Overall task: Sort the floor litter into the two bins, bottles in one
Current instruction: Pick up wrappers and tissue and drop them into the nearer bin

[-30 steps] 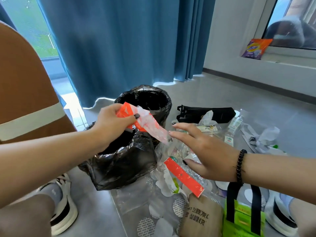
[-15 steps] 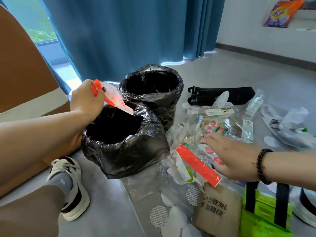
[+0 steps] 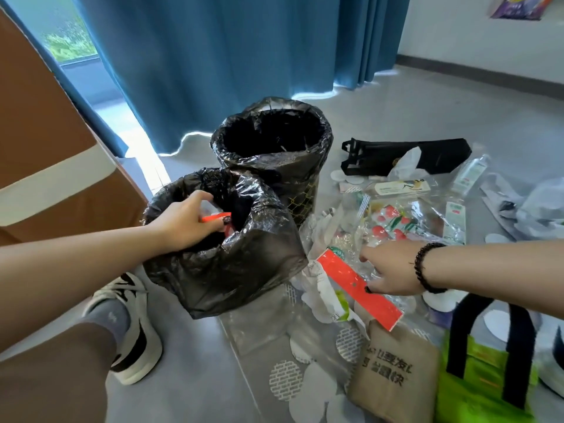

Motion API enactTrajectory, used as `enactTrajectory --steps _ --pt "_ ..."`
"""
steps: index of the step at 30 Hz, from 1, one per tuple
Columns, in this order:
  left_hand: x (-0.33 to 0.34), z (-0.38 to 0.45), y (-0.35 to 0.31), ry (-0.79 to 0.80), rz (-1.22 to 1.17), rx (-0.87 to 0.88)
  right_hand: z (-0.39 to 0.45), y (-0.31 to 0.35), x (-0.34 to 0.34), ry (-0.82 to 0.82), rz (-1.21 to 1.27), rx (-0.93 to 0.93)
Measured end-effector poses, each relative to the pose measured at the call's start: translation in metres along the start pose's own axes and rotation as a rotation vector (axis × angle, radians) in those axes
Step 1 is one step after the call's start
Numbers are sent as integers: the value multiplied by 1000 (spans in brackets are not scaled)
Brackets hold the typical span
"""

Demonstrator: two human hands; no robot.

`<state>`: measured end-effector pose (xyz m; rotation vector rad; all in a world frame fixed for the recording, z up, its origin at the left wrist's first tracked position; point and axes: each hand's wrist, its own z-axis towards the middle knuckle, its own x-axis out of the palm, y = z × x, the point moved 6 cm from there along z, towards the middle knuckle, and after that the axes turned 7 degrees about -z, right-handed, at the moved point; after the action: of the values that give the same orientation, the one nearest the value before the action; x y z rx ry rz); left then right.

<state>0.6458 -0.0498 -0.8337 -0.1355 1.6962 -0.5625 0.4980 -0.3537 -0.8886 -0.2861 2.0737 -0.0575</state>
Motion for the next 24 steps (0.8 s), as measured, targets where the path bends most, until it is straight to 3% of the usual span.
enactTrajectory --steps 4,11,17,24 --pt "-2 2 -15 -13 -7 -3 -2 11 -1 -55 55 -35" --pt "-16 -16 -36 -139 -135 41 27 47 13 -134 498 -37" --pt "-12 -36 -41 -104 -116 60 40 48 31 1 617 96" --pt "-15 -41 -46 -100 -43 131 23 58 30 60 876 -39"
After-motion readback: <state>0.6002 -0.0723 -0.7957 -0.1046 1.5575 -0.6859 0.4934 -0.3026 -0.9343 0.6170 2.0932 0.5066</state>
